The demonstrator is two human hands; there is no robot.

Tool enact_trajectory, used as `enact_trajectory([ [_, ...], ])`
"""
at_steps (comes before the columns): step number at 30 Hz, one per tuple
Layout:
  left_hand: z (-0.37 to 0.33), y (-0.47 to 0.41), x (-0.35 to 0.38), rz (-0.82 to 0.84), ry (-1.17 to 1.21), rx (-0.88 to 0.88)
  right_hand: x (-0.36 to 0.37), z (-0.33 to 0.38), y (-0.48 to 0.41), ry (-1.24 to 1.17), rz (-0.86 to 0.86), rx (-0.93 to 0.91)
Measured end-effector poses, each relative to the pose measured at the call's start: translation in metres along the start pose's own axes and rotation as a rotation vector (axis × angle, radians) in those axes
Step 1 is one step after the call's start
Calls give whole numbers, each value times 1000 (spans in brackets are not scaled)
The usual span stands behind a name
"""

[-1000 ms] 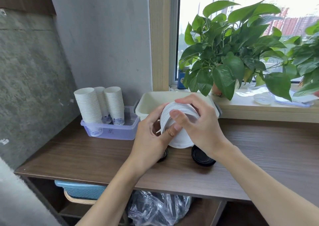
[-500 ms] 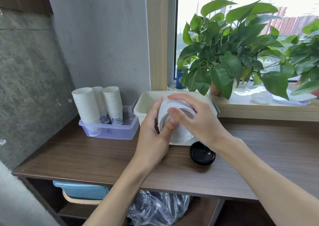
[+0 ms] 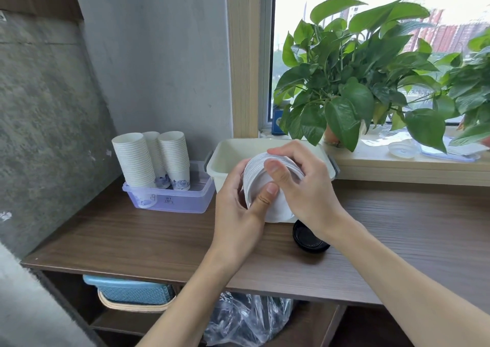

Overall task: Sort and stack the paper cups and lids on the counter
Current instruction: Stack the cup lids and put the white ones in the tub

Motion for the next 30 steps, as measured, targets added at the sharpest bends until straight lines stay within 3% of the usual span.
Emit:
enact_trajectory([
  [3, 3, 0, 0, 14, -4, -37, 0, -3, -1, -17, 3, 22],
  [8, 5, -6, -5, 156, -108, -82, 3, -3, -3, 28, 242, 90],
  [14, 6, -5, -7, 54, -9, -118, 1, 3, -7, -31, 26, 64],
  [18, 4, -6, -9, 76, -21, -71, 6, -4, -4, -66, 113, 126],
  [23, -5, -7, -8, 135, -111, -23, 6, -4, -3, 9, 80, 110],
  [30, 5, -5, -9, 159, -65, -90, 8, -7, 2, 5, 85, 104],
])
Point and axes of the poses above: each hand's wrist, its own y-axis away from the middle knuckle, its own x-axis out of the palm, z = x × y, the point moved 7 cm from there along -y, towards the middle knuckle, and after that the axes turned 1 degree about -z, right-handed, at the moved point
